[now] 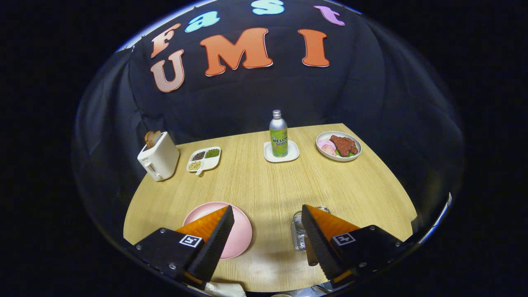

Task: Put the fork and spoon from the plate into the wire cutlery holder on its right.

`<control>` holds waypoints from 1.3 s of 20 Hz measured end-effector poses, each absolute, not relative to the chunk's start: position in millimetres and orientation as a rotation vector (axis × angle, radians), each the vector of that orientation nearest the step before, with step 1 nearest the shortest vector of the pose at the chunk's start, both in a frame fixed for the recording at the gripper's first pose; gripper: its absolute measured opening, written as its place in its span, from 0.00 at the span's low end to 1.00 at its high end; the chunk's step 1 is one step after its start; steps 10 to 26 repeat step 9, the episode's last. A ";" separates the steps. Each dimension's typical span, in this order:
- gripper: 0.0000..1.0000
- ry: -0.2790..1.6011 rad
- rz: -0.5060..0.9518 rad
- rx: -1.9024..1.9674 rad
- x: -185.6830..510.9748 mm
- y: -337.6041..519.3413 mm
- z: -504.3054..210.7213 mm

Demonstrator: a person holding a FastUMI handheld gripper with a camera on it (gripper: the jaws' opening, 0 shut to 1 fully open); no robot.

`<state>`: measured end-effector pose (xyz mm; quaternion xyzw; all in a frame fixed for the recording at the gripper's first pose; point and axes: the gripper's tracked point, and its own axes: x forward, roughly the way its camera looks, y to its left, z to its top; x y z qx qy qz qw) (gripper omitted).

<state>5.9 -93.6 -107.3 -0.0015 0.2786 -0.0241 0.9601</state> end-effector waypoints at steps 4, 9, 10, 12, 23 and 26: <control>0.99 0.515 -0.039 -0.012 6.6 -90.7 -94.7; 0.98 0.446 -0.039 -0.054 5.0 -87.3 -81.6; 0.98 0.446 -0.039 -0.054 5.0 -87.3 -81.6; 0.98 0.446 -0.039 -0.054 5.0 -87.3 -81.6; 0.98 0.446 -0.039 -0.054 5.0 -87.3 -81.6; 0.98 0.446 -0.039 -0.054 5.0 -87.3 -81.6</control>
